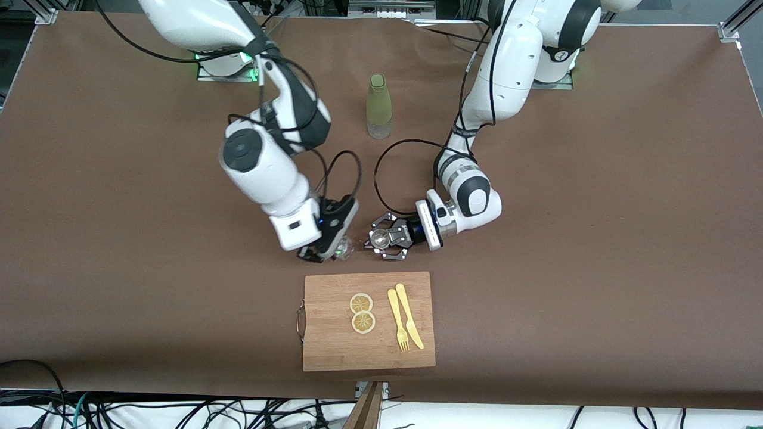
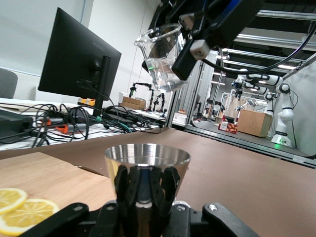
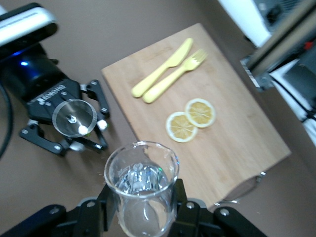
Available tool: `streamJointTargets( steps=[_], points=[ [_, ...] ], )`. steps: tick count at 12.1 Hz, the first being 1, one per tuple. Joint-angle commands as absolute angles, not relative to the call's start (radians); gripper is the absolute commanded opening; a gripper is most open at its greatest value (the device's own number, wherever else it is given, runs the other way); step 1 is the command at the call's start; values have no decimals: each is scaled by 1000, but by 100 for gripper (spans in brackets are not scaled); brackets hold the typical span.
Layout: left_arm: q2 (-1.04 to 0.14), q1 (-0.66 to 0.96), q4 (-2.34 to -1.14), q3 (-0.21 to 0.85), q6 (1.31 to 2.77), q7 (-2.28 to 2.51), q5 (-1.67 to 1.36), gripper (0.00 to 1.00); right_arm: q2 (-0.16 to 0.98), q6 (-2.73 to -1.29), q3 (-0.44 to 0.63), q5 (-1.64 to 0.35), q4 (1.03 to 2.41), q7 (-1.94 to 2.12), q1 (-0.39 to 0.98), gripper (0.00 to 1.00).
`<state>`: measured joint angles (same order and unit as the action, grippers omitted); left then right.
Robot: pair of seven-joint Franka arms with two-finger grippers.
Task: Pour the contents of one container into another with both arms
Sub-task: 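Carry the beaker and jigger apart and lower them to the table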
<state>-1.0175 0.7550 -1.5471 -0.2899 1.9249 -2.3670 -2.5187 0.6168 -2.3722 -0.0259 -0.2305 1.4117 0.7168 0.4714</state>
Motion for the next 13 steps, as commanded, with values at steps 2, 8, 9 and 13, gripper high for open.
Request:
streamJointTargets(
  steps=[2,8,9,13],
  points=[
    [-1014,723,-1534,-331,1908,-2396,-2565,0,577,-2448,-126,-465,1477,917,298,24],
    [-963,560,-1542,-325,1824,-2336,-2352,0,493,-2439,-126,-1008,1636,1492,121,24],
    [-963,525,-1542,-325,1780,-2318,-2311,0,482,-2434,-126,-1078,1667,1576,97,24],
    [-956,387,-1554,-325,1623,-2272,-2140,0,445,-2283,-126,-1186,1761,1851,-33,24]
  ],
)
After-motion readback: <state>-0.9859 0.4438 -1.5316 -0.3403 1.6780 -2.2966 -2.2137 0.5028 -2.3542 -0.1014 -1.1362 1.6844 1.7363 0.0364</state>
